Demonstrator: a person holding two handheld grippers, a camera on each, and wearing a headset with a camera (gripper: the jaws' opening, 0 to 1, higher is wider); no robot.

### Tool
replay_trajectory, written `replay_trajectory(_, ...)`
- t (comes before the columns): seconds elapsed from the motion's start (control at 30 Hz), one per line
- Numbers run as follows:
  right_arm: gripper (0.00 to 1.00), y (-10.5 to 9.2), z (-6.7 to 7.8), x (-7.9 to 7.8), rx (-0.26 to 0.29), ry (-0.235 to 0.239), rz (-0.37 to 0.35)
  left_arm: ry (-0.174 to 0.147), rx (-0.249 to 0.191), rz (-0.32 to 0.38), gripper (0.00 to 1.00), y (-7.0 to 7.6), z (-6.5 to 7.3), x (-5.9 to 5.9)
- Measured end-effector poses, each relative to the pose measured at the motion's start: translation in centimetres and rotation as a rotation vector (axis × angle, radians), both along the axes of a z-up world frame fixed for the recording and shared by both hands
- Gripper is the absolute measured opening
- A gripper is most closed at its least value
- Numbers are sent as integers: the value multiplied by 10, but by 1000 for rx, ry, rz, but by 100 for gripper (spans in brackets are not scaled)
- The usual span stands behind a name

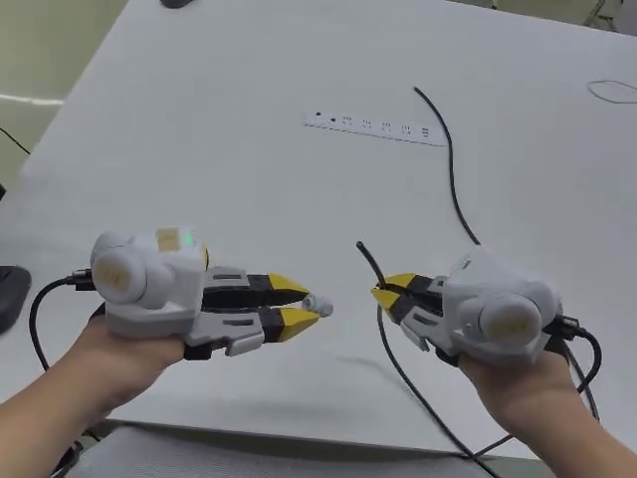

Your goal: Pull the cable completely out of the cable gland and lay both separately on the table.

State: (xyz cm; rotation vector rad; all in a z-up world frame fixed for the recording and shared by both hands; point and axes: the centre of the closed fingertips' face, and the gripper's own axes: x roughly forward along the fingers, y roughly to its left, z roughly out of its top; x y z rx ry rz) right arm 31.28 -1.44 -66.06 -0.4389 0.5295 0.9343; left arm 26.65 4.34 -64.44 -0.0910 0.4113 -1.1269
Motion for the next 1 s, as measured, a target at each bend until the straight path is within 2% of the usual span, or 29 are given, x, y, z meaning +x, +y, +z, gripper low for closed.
replay_trajectory(0.27,0,14,-3,9,-38,18,42,23,-12,28,15,12,-16,0)
replay_trajectory(0.43,0,25,-5,16,-53,33,61,1,-14,45,15,20,-21,1)
replay_trajectory(0.63,0,42,-6,27,-54,43,85,15,-10,65,15,30,-34,1)
replay_trajectory(0.93,0,69,-17,36,-72,62,118,37,-3,75,15,41,-52,-1)
replay_trajectory(1.0,0,79,-23,39,-90,52,138,44,-5,76,15,44,-57,-1)
